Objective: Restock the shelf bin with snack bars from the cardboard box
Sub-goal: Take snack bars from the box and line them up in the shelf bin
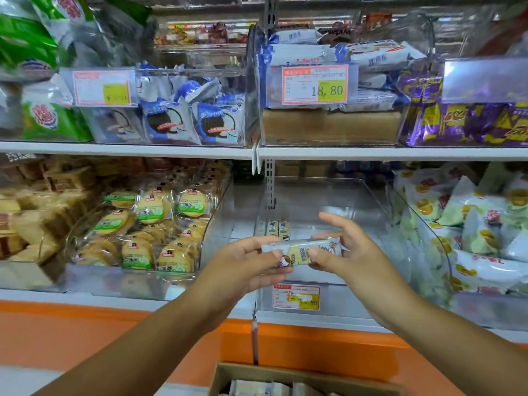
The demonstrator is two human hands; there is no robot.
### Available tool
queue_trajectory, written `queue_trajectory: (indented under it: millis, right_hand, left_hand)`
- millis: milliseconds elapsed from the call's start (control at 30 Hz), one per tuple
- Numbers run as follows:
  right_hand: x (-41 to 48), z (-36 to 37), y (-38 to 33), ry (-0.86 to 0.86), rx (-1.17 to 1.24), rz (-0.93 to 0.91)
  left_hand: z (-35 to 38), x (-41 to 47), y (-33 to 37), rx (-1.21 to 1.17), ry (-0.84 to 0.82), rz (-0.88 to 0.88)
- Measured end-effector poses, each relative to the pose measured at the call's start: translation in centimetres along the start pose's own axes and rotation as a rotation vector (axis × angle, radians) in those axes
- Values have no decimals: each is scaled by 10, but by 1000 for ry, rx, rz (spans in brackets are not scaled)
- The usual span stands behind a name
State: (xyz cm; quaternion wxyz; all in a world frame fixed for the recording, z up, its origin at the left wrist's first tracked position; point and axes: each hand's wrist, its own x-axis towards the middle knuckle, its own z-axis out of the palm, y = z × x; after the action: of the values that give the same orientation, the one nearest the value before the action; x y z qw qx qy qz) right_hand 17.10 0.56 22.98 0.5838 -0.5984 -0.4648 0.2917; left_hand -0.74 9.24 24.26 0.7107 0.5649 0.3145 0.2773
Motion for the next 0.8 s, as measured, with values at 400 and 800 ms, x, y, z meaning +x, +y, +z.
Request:
queue_trajectory:
  millis: [400, 800]
  right_hand:
    - [16, 23, 2, 92, 231, 47]
    - [115, -11, 46, 50, -158, 356]
  left_hand:
    - [0, 14, 1, 167, 66, 82]
    - [-37, 44, -24, 837, 333, 417]
